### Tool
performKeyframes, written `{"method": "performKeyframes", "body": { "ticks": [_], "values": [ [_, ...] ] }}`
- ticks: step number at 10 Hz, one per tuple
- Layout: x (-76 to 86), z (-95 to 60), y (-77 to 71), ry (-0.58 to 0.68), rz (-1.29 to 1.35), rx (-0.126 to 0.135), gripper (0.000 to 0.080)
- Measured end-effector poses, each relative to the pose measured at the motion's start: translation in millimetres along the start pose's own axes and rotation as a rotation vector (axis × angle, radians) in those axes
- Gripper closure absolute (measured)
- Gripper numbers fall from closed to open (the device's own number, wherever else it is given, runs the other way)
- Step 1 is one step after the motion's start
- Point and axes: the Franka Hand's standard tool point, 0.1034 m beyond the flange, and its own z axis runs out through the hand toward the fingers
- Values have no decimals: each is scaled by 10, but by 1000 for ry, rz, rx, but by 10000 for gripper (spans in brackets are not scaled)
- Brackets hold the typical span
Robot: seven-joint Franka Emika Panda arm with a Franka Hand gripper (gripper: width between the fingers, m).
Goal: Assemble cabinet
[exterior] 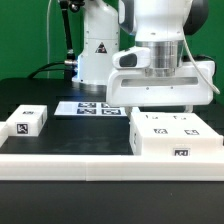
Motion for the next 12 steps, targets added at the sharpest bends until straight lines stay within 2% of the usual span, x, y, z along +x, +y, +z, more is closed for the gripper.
{"method": "performKeyframes", "body": {
  "ticks": [6, 12],
  "values": [
    [51, 85, -65, 26, -12, 6, 2],
    [117, 78, 24, 53, -53, 2, 15]
  ]
}}
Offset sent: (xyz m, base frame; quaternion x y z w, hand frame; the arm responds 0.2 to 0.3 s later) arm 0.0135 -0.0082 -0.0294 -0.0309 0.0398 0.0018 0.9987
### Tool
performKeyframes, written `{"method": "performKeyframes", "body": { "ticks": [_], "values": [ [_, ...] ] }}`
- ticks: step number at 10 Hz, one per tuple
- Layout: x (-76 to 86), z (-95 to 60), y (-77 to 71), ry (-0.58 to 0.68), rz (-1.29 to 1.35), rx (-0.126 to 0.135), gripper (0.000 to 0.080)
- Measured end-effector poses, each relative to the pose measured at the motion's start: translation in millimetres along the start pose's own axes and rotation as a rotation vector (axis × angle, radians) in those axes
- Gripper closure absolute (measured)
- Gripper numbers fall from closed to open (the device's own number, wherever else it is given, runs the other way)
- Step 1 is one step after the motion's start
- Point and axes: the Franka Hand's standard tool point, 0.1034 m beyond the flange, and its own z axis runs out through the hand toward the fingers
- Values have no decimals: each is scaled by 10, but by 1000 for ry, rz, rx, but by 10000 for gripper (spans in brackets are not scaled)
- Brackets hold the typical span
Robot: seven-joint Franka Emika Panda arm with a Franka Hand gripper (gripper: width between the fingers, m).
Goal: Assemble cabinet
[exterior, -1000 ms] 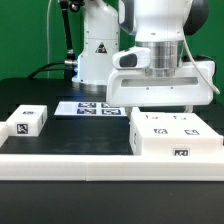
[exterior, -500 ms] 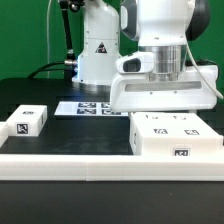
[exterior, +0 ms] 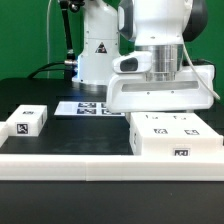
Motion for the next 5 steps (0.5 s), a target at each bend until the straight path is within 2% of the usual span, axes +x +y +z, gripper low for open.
{"method": "performKeyframes", "body": {
  "ticks": [1, 3, 4, 5],
  "values": [
    [-1, 1, -4, 0, -1, 0, 15],
    [-2, 1, -8, 0, -3, 0, 368],
    [-3, 1, -10, 0, -3, 0, 504],
    [-4, 2, -13, -1, -5, 0, 504]
  ]
}}
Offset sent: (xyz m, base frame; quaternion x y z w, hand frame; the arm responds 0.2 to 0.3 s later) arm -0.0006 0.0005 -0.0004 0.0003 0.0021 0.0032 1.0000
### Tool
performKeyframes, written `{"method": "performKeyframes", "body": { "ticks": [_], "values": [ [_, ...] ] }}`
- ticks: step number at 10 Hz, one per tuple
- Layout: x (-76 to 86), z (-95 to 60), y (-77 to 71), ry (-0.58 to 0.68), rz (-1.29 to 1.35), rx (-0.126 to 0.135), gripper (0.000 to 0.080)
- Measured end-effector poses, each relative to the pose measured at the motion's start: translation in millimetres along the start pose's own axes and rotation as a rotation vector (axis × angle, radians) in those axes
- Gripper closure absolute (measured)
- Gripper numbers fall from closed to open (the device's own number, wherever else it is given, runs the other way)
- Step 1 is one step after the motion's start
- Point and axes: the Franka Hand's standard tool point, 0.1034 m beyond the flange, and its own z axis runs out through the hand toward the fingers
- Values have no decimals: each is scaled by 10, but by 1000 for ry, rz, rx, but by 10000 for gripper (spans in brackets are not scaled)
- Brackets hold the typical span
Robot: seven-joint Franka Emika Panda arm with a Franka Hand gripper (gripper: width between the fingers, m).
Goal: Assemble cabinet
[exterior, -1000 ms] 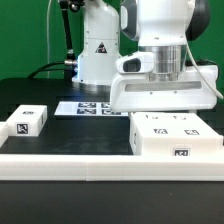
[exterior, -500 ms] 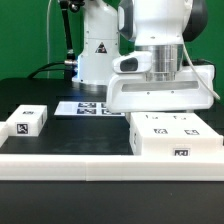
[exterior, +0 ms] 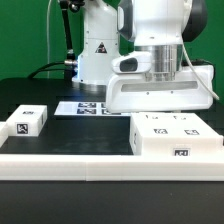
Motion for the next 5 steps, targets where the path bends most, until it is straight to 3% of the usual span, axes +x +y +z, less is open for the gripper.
{"method": "performKeyframes", "body": {
  "ticks": [1, 5],
  "values": [
    [-16, 6, -1, -3, -5, 0, 589],
    [-23, 9, -7, -4, -21, 0, 589]
  ]
}}
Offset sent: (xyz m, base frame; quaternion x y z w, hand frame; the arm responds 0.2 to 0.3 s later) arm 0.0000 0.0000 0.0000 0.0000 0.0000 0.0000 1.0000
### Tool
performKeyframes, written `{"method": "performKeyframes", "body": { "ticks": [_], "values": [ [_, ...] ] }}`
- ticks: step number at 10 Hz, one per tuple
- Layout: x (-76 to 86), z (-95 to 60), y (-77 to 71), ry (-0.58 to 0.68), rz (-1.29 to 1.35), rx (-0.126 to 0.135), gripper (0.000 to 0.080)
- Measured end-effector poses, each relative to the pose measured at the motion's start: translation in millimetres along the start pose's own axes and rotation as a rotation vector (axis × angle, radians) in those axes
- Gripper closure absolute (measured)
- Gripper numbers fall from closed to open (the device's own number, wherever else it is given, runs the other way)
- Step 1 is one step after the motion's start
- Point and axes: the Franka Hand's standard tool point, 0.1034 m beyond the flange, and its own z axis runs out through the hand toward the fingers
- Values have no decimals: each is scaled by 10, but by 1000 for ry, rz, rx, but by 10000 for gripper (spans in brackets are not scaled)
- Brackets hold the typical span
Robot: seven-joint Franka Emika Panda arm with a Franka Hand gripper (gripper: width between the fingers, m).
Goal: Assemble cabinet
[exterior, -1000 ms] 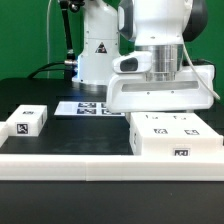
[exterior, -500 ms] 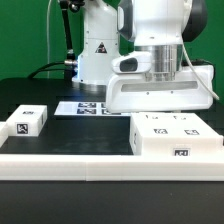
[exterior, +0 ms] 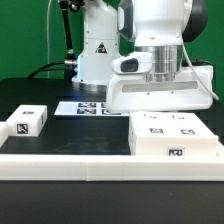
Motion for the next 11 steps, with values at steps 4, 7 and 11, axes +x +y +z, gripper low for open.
{"method": "performKeyframes", "body": {
  "ticks": [4, 7, 11],
  "values": [
    [-1, -221, -15, -14, -23, -3, 592],
    [17, -556, -65, -37, -35, -7, 597],
    [20, -604, -66, -36, -36, -8, 602]
  ]
}}
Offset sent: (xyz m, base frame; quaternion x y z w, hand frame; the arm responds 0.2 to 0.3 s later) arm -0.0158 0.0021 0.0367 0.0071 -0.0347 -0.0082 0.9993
